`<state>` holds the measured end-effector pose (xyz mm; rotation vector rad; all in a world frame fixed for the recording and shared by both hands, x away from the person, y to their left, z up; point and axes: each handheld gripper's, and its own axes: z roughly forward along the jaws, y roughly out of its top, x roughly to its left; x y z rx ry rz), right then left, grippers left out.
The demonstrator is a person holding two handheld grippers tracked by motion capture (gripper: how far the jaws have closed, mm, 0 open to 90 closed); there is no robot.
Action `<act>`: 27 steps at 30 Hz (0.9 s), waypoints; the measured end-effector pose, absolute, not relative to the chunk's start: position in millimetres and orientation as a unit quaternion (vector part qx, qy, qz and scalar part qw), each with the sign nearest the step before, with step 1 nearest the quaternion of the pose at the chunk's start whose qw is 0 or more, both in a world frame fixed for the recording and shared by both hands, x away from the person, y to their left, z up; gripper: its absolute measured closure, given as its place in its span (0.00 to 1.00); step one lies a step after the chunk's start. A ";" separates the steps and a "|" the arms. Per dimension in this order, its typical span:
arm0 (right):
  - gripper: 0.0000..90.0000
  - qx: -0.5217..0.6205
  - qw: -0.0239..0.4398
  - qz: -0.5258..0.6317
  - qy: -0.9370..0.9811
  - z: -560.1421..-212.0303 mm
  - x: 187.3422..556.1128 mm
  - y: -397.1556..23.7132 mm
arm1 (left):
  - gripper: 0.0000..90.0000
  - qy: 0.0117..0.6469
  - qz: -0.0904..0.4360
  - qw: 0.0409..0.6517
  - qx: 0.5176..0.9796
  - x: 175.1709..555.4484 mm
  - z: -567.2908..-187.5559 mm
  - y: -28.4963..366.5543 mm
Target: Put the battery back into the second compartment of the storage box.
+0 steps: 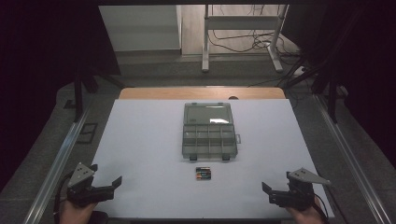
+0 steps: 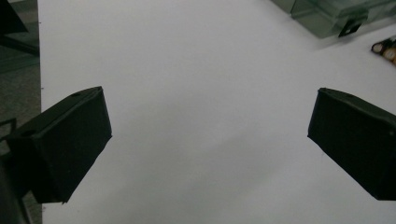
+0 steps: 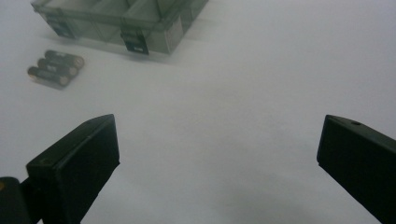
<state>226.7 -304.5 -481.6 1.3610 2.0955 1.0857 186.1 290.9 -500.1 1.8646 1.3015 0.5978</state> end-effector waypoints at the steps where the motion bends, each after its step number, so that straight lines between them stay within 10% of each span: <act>1: 0.00 0.489 0.207 0.390 0.752 -481.6 226.7 -304.5 | 0.00 0.506 0.237 0.383 0.735 185.8 -500.0 289.7; 27: 0.00 0.474 0.196 0.366 0.776 -482.9 231.8 -297.0 | 0.03 0.486 0.227 0.396 0.746 184.4 -501.2 291.0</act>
